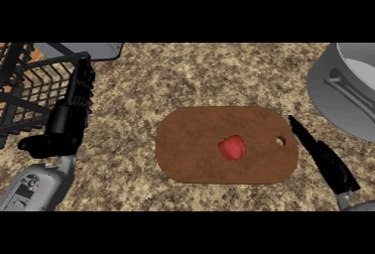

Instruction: Pick the bell pepper from the cutting board and place it in the pot

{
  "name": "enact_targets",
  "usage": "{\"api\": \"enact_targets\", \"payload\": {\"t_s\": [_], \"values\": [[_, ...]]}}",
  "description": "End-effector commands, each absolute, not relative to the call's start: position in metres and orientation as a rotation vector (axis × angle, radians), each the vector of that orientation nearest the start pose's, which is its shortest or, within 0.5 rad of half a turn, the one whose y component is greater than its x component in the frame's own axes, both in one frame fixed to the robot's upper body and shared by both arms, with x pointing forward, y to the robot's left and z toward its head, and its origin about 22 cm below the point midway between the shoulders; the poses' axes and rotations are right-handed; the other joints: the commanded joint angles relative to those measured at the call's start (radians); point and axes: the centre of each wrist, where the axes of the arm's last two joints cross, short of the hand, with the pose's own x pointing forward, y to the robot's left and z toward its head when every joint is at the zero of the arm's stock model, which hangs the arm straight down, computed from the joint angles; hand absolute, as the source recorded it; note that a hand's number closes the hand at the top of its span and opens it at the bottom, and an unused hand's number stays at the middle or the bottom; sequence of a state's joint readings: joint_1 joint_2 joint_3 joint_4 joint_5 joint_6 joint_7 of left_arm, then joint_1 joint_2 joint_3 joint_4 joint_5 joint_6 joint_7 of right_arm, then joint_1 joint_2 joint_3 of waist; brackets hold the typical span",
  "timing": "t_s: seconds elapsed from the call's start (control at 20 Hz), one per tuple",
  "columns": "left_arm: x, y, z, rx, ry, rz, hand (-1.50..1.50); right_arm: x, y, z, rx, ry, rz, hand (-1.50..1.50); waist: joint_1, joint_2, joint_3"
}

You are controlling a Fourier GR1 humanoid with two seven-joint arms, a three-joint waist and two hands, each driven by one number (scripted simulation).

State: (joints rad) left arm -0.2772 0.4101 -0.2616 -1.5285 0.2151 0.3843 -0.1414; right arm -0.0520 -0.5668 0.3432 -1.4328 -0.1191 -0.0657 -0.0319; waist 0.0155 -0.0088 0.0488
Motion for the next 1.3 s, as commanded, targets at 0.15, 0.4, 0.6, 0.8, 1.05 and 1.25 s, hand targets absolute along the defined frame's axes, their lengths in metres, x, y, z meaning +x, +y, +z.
{"api": "enact_targets", "payload": {"t_s": [0.15,0.4,0.6,0.8,1.05,1.25], "values": [[0.266,0.309,0.045,0.445,-1.602,-0.160,0.00,0.237,-0.289,0.019,-0.328,-1.450,0.300,1.50,-0.009,-0.003,-0.050],[0.244,0.325,0.007,0.462,-1.383,-0.127,0.00,0.252,-0.336,0.071,-0.995,-1.774,0.549,-1.50,-0.042,-0.020,-0.055],[0.238,0.329,0.006,0.440,-1.370,-0.122,0.00,0.213,-0.275,0.033,-0.964,-1.952,0.470,-1.50,-0.039,-0.004,-0.050],[0.226,0.333,0.002,0.445,-1.369,-0.132,0.00,0.178,-0.259,0.039,-0.935,-1.894,0.527,-1.50,-0.031,0.001,-0.051],[0.244,0.325,0.010,0.473,-1.392,-0.144,0.00,0.181,-0.243,0.065,-0.935,-1.699,0.711,-1.50,-0.021,0.007,-0.053],[0.249,0.325,0.024,0.414,-1.392,-0.155,0.00,0.186,-0.219,0.093,-0.922,-1.577,0.821,-1.50,-0.003,0.007,-0.055]]}}
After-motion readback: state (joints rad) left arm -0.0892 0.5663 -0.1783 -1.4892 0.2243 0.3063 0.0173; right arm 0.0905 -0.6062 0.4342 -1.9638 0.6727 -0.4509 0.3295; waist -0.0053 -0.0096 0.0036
